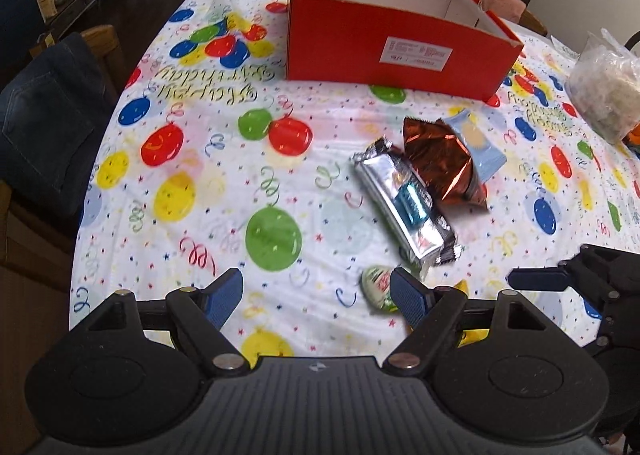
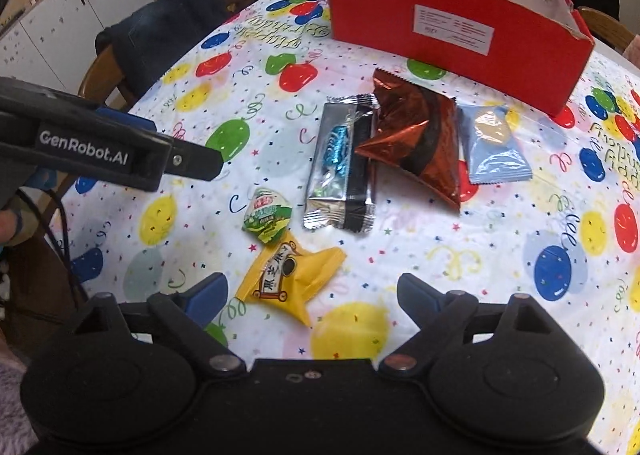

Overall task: Organize snacks
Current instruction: 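Grasp the green-white egg snack with left tool while right tool grasps the yellow pouch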

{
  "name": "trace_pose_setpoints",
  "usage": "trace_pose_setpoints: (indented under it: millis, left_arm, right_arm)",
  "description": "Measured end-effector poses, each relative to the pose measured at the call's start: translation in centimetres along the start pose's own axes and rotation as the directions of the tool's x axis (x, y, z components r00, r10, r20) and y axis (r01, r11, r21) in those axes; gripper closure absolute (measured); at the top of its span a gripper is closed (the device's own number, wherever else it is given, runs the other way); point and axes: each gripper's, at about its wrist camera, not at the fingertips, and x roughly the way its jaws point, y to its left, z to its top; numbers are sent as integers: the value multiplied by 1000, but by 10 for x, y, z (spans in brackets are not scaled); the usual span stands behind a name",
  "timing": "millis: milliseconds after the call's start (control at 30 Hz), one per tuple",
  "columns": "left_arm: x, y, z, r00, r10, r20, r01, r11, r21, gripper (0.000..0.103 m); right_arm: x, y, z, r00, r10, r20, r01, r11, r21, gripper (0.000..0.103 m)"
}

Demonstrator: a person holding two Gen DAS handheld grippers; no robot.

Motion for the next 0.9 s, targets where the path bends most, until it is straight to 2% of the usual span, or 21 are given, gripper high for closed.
trace_pose_setpoints:
  millis: [233,367,600,900]
  left_arm:
    - [1,2,-5,1000,4,-4,-4,1000,1,22]
    - [3,1,-5,1000,-1,-10,2,1000,8,22]
    - [12,-8,-5,998,-49,-45,51,998,38,22]
    - [28,-25,-2,993,-86,-78,92,992,86,22]
  right_arm:
    - [18,4,0,999,-14,-34,14,1000,7,35]
    - [18,4,-1,999,-22,-32,22,1000,12,38]
    - [16,0,0,999,-44,-10,44,999,-6,64]
    - [8,-19,-6,999,-35,6,35,998,48,71]
